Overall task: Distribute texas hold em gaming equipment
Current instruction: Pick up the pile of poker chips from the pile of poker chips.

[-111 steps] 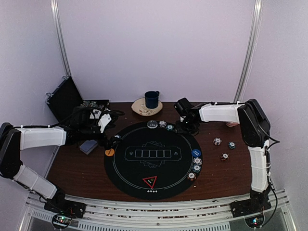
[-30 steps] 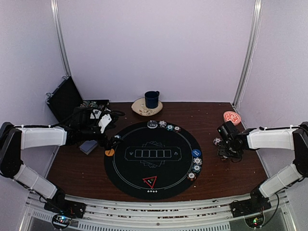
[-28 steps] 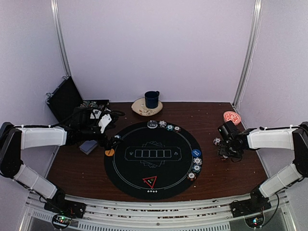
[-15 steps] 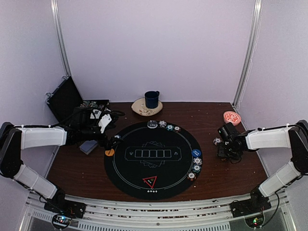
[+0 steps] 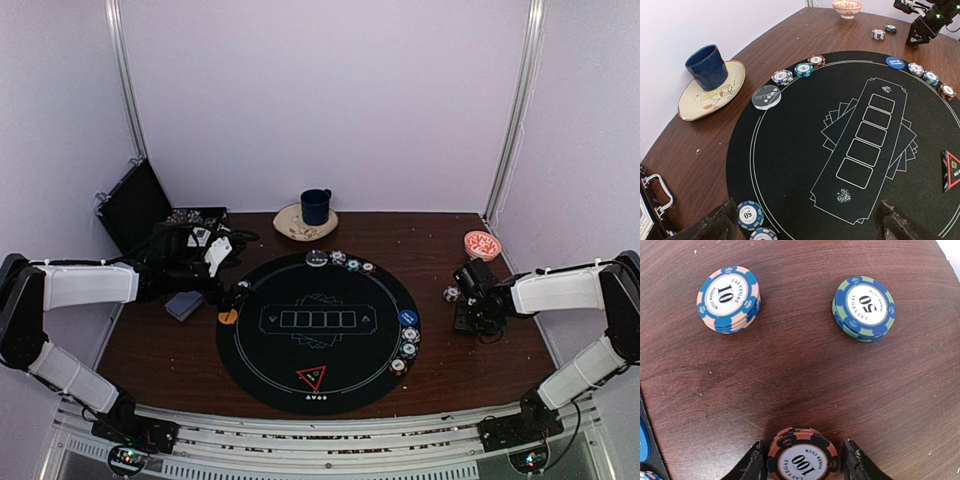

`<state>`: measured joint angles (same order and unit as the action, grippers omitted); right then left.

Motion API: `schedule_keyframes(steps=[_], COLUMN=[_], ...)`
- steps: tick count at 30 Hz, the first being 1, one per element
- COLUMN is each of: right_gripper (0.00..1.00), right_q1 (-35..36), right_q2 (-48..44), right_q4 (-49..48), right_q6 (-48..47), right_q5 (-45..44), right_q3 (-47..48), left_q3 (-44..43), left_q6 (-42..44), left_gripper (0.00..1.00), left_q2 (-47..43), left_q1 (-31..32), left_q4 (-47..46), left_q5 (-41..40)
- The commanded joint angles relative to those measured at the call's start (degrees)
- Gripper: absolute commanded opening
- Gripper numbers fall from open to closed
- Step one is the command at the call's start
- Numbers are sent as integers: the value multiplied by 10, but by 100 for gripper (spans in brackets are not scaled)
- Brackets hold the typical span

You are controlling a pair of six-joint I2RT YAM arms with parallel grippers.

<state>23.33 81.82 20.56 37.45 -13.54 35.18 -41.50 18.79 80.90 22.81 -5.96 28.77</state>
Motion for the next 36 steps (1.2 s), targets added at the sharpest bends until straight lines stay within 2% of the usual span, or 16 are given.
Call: schedule_keyframes(steps=[1,15,26,32,36], right_gripper=[48,35,34,34,34], right_q1=[-3,-4,2,50,108], right_q2=[-8,-18,-54,-29,32], right_q4=[-12,-4,23,33,36], right_q6=[-5,-5,-12,-9,-6], right_q5=[6,5,0,-7,-20], right_q3=[-8,-5,28,90,167], left_q3=[-6,-7,-8,-9,-14], left_q6=[2,2,1,-1,-8], left_gripper=[98,98,98,98,98], left_q2=[2,4,5,4,6], left_q1=[-3,-4,-3,-4,-7], left_q4=[-16,-16,-16,-16,-13], left_q5=[9,8,8,7,4])
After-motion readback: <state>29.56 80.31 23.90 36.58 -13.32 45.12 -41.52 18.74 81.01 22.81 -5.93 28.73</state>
